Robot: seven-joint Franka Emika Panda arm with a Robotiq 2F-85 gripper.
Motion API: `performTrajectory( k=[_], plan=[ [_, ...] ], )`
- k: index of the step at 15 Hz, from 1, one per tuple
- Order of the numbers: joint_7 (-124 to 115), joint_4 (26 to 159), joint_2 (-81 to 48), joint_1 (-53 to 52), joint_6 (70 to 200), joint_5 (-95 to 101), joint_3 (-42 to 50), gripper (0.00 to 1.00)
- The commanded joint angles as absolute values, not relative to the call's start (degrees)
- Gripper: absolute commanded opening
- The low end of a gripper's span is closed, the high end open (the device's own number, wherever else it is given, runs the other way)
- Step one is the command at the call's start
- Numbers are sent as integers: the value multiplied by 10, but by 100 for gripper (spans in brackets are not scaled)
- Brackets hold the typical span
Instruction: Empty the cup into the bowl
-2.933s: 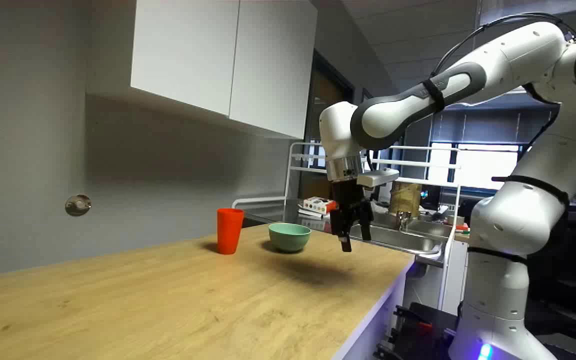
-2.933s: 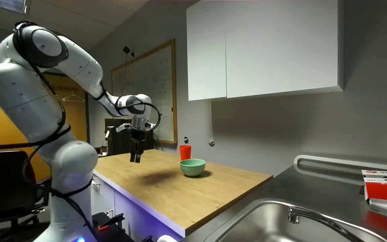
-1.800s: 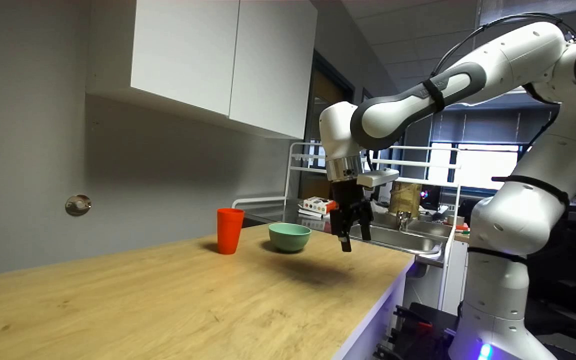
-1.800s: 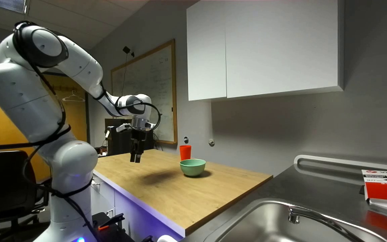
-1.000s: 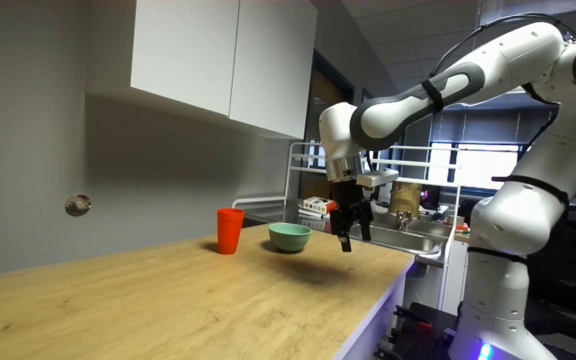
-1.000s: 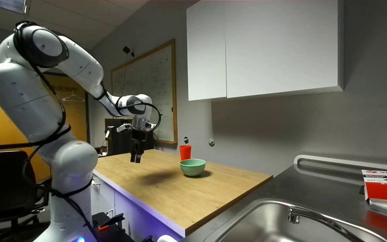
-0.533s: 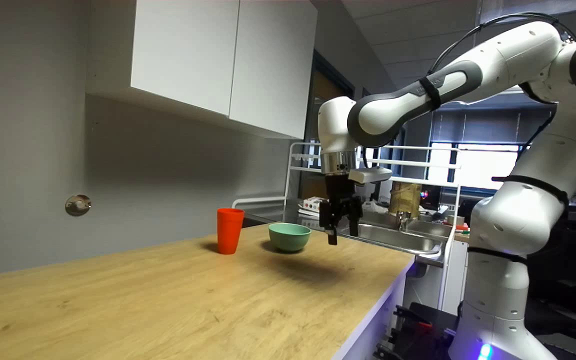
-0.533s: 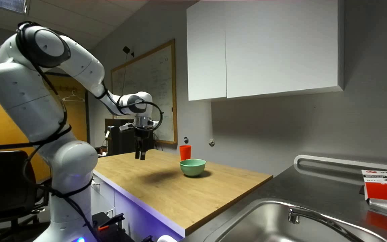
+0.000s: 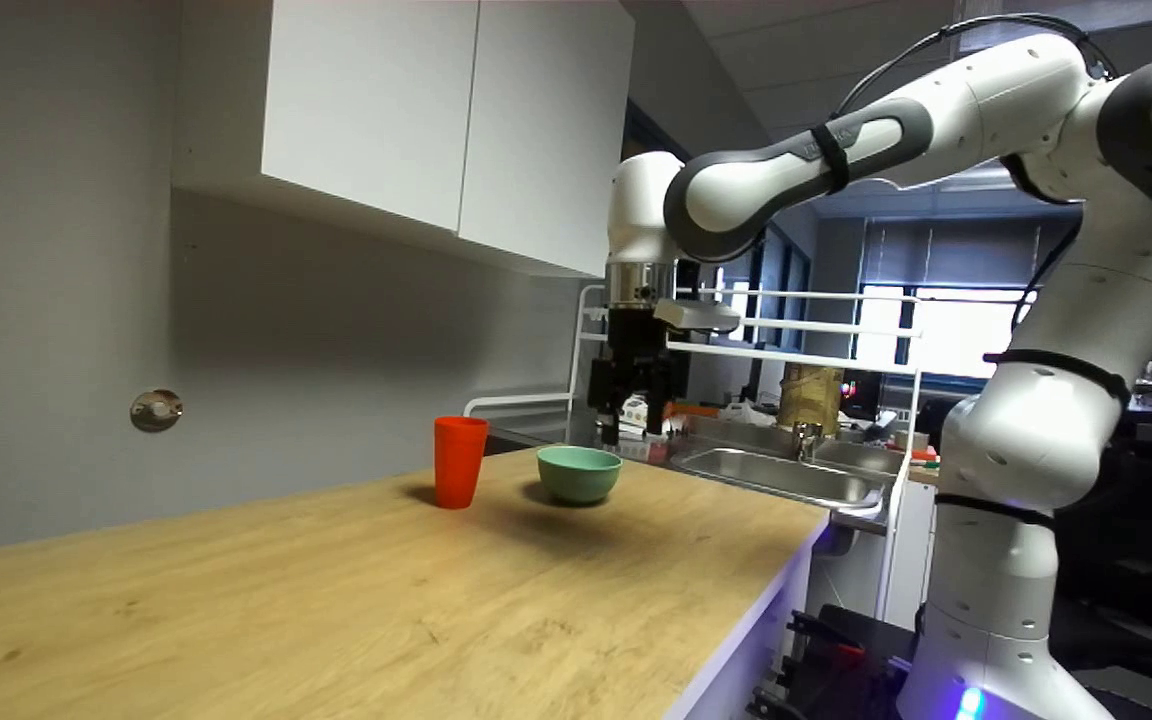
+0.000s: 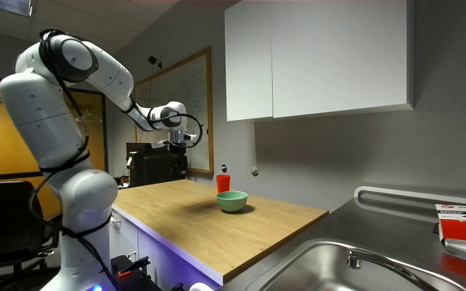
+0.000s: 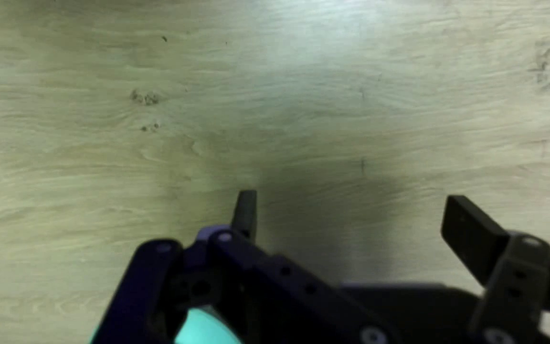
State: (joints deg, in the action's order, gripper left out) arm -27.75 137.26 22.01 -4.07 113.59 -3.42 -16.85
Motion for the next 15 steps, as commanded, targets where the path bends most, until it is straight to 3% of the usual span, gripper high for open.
performTrajectory(
  k=[1, 15],
  plan=[
    [-289, 1267, 140, -44, 1123, -7, -170, 100],
    [-271, 835, -192, -113, 1018, 45, -119, 100]
  ],
)
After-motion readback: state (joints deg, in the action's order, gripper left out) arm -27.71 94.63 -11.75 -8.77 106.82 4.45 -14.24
